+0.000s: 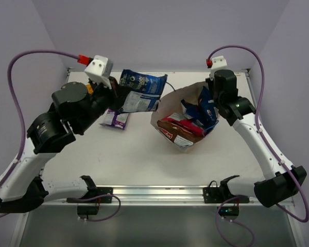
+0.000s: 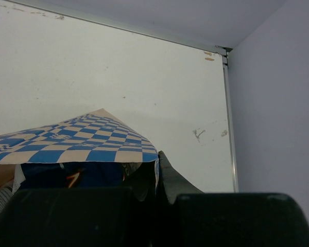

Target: Take the snacks out of the paper bag

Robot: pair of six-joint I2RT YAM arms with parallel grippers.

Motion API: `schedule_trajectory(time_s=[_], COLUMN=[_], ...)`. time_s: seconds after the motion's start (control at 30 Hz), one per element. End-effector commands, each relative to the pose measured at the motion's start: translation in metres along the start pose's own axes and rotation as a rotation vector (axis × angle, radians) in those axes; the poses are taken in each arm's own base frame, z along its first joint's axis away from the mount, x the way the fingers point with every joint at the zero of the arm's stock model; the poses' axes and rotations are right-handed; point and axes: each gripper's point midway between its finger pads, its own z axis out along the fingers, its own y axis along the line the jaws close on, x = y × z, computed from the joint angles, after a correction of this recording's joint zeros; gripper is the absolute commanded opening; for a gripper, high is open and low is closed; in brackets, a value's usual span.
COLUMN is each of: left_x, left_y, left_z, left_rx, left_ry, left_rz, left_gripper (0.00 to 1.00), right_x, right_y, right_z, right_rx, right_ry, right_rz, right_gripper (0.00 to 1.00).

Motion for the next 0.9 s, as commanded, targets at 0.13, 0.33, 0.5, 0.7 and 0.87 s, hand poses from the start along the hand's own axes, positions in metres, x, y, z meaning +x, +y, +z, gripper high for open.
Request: schedule_trajectory(time_s=[0.13, 0.33, 0.5, 0.7, 0.87], left_x=[0.131, 0.188, 0.247, 0.191, 0.089], left_y=[0.083, 0.115, 0.124, 0.091, 0.016], left_z=[-0.010, 0.024, 0.069, 0.092, 0.078], left_rx=[-0.341, -0.391, -0.354, -0.242, 0.027], left_ry=[0.354, 0.434, 0.507, 0.417, 0.204], left_rz=[0.133, 0.133, 0.126, 0.053, 0.016], left_gripper=[0.00, 0.00, 0.30, 0.93, 0.95], right_x=[-0.032, -0.028, -0.024, -0.024, -0.030], right_y=[-0.025, -0.024, -0.019, -0.013, -0.013], right_z=[-0.008, -0.009, -0.008, -0.010, -0.013], right_rx=[0.086, 0.079, 0.057, 0.017, 0.004], right_ry=[-0.105, -0.100, -0.096, -0.095, -0.114], right_rz=[0.065, 0.064, 0.066, 0.067, 0.064], right_gripper=[0.00, 0.00, 0.00, 0.00, 0.00])
